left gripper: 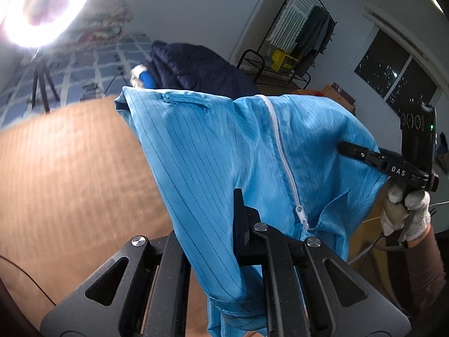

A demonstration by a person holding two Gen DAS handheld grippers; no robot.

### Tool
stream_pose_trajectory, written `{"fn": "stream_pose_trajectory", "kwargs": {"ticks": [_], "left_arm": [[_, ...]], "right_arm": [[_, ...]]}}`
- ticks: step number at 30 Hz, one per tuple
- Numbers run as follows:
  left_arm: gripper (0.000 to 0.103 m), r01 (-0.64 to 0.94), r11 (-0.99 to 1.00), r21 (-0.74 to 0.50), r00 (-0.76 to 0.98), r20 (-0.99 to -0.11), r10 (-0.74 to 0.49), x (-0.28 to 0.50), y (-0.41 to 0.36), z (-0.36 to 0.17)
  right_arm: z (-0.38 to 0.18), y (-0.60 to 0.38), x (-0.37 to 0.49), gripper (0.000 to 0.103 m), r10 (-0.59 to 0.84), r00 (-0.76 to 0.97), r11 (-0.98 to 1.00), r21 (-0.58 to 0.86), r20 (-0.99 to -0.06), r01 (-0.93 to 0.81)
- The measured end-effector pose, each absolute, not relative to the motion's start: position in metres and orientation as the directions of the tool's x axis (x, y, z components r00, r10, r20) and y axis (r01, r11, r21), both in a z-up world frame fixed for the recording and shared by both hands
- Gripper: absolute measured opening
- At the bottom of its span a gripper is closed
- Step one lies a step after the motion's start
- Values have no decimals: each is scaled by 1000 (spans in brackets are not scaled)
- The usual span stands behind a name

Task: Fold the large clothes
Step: 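Grasp the folded coat's end with both tools and lift it, then carry the lifted coat with both tools over to the dark clothes stack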

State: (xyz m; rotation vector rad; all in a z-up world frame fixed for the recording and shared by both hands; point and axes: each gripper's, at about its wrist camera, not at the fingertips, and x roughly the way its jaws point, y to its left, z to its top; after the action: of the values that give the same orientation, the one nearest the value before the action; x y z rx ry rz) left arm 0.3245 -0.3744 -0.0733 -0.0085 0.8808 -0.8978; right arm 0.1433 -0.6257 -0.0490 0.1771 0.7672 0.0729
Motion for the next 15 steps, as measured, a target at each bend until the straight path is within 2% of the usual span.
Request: {"fn": "stream_pose_trajectory", "kwargs": {"ticks": [6, 15], "left_arm": [[5, 704, 642, -302, 341, -650, -679, 348, -405, -62], [5, 730, 607, -315, 341, -602, -722, 411, -442, -40]], "right_arm": [[-41, -647, 172, 4, 93, 736, 985, 167, -670, 28], [-27, -679, 223, 4, 36, 762, 989, 134, -646, 67]]}}
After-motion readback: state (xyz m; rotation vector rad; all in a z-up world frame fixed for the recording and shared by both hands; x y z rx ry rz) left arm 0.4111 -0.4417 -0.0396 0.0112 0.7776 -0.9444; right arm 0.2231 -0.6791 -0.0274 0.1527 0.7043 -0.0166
